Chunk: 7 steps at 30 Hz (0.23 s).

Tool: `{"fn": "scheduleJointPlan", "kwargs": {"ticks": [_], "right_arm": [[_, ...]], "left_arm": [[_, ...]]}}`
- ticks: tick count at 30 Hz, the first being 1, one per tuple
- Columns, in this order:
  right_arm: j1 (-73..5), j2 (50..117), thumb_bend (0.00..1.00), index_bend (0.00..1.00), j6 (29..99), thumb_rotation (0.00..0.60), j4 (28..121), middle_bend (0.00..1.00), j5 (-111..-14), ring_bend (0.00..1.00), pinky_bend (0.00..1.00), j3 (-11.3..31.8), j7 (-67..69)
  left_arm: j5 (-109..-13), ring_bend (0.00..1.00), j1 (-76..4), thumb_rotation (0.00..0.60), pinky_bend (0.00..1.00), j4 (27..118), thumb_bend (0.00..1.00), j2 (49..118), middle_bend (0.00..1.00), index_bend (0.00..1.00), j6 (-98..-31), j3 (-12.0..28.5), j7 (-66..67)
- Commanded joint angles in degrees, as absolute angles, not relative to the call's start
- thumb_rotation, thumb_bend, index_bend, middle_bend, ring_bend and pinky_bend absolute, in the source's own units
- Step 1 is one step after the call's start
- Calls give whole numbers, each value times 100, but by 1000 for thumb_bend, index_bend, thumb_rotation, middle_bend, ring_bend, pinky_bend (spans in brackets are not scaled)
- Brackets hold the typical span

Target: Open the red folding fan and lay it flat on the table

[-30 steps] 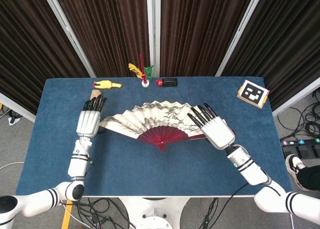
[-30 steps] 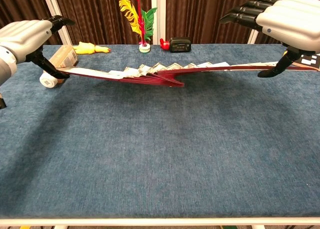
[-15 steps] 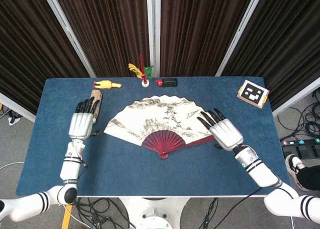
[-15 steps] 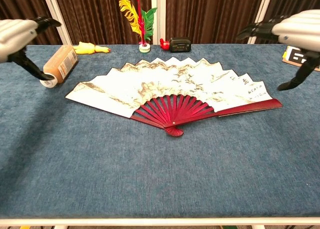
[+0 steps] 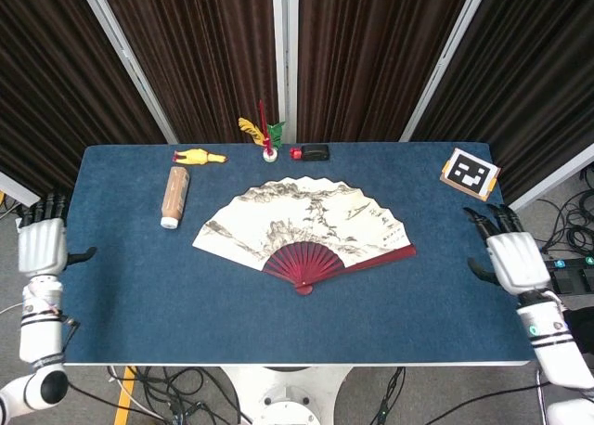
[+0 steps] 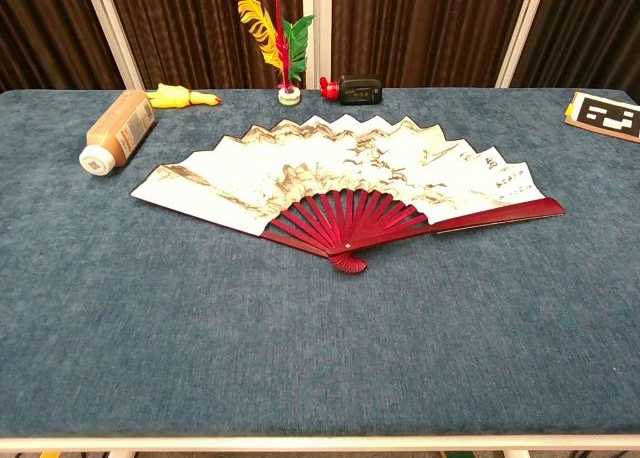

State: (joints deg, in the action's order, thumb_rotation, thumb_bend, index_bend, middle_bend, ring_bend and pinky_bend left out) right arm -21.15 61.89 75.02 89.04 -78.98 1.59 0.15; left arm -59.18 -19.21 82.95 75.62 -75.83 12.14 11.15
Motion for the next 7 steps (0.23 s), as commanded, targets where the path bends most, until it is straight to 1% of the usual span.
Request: {"fn": "scheduleJointPlan", "kwargs": {"ticks": [1,7], "right_arm": [[-1636,6034,182,31,8000,600,8822,201,-8003,30,10,17,489],[-1109,6058,175,30,8535,600,8755,205,-8172,30,3,-86,784]], "left_arm": [[-6142,22,-1502,600,116,8485,0,7238,92,103,-7885,943,837],[-6744,22,-907,600,110,9059,0,6987,93,111,-8509,487,668]]}}
